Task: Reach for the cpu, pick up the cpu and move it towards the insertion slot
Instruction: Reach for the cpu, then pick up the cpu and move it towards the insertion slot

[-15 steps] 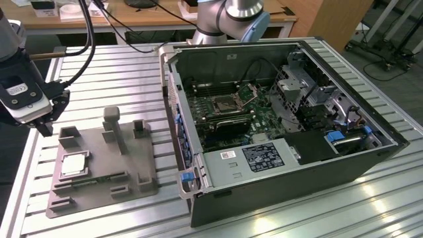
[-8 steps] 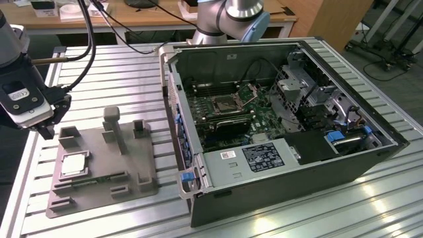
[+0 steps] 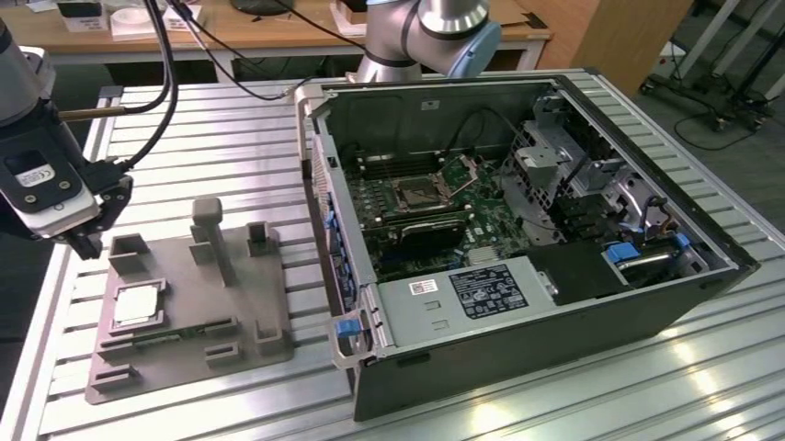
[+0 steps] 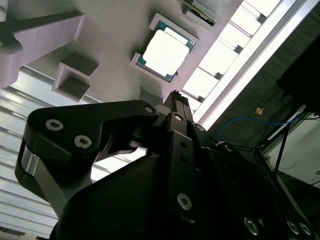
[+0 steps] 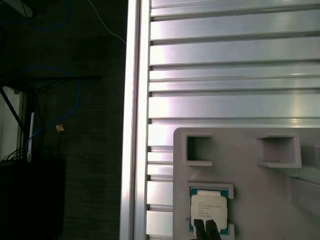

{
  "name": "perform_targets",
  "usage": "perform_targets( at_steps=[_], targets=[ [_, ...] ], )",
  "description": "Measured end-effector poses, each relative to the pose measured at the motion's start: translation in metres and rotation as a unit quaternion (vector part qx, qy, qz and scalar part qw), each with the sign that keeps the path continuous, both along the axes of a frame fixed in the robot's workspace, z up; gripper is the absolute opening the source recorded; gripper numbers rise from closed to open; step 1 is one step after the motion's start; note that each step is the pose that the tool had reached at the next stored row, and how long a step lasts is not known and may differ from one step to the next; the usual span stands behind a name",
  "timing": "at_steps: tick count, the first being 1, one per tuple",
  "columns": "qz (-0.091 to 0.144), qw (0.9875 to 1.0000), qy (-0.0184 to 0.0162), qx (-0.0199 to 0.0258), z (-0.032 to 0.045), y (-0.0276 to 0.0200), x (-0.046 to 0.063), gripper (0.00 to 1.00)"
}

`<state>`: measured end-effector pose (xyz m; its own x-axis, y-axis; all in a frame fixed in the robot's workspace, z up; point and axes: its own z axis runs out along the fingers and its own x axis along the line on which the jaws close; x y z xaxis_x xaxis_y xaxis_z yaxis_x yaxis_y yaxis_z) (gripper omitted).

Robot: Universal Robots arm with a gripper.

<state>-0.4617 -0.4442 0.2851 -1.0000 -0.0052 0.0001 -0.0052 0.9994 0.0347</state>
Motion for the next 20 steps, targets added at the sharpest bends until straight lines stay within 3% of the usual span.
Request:
perform_targets(
  at_steps=[1,2,7,8,13,14,20],
  targets=[
    [0.000,1.0000,0.0000,0.0000,0.0000,0.0000,0.0000,0.11],
    [0.000,1.0000,0.0000,0.0000,0.0000,0.0000,0.0000,0.18],
    [0.000,1.0000,0.0000,-0.0001,0.0000,0.0000,0.0000,0.19],
    [0.000,1.0000,0.0000,-0.0001,0.0000,0.0000,0.0000,0.25],
    [0.000,1.0000,0.0000,-0.0002,0.0000,0.0000,0.0000,0.26],
    [0.000,1.0000,0.0000,-0.0002,-0.0001,0.0000,0.0000,0.33],
    [0.000,1.0000,0.0000,-0.0002,-0.0002,0.0000,0.0000,0.34]
  ],
)
